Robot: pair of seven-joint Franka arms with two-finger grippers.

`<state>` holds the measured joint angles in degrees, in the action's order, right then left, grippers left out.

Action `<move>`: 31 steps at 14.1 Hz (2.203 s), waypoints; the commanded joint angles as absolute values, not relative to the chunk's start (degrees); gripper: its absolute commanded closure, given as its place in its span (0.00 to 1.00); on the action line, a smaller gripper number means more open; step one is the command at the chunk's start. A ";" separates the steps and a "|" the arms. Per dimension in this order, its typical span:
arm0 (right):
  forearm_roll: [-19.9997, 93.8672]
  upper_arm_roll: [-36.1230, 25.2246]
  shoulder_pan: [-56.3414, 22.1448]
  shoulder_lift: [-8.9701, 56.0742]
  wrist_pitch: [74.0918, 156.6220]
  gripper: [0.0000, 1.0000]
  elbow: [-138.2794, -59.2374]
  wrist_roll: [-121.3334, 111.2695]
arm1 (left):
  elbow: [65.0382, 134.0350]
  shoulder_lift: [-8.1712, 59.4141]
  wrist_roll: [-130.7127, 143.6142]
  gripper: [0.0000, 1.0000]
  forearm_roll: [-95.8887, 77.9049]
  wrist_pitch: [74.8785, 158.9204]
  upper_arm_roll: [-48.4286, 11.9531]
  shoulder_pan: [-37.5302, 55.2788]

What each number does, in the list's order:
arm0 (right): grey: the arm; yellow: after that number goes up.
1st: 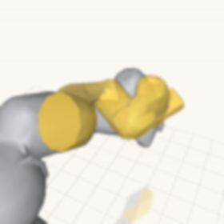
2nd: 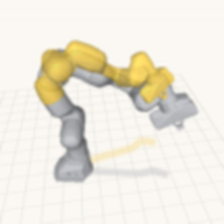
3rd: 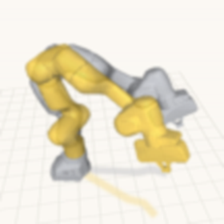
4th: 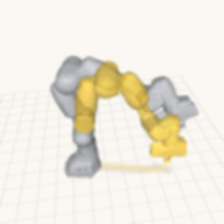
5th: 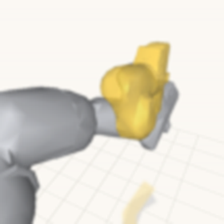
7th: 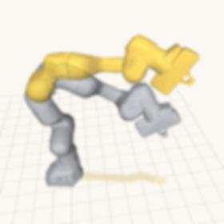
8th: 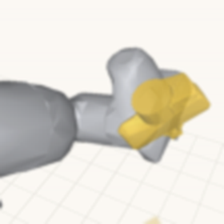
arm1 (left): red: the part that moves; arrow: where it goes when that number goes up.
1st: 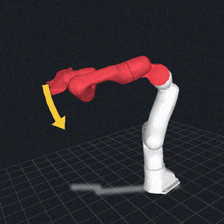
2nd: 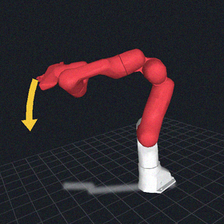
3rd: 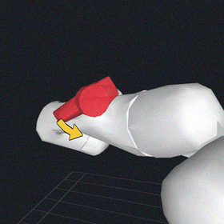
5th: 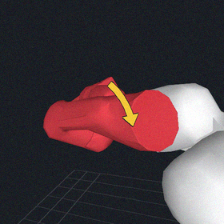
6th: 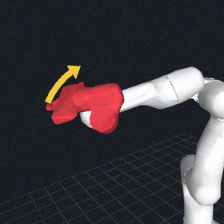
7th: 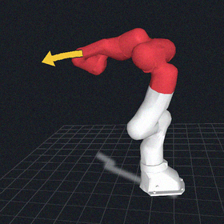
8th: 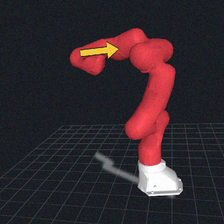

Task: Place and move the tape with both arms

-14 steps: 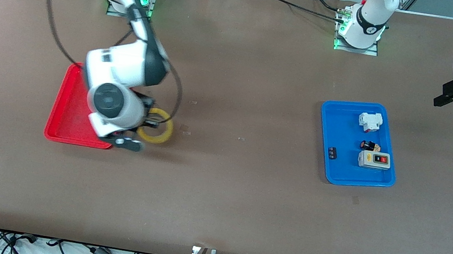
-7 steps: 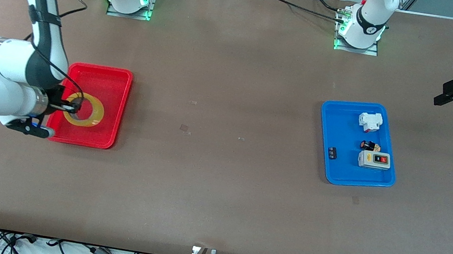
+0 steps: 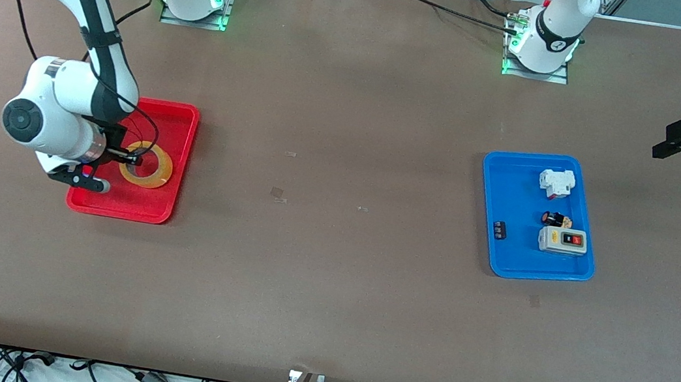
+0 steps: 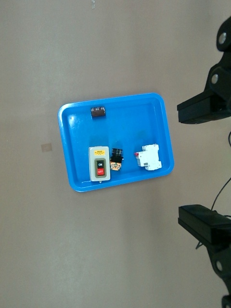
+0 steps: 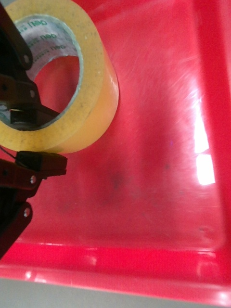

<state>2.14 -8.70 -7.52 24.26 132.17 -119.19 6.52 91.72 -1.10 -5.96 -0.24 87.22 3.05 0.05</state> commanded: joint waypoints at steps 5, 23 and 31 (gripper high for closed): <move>1.32 -9.23 -6.42 18.46 135.17 0.99 -125.06 6.33 | 91.49 -1.49 -6.24 0.00 0.53 86.31 2.81 0.09; 2.64 -8.97 -4.13 20.48 95.74 0.00 -88.27 -0.97 | 91.49 -1.58 -6.24 0.00 0.53 85.78 2.81 0.09; 2.55 -8.61 -7.38 20.04 87.19 0.00 -72.60 -1.58 | 91.49 -1.67 -5.28 0.00 0.53 85.78 2.64 0.09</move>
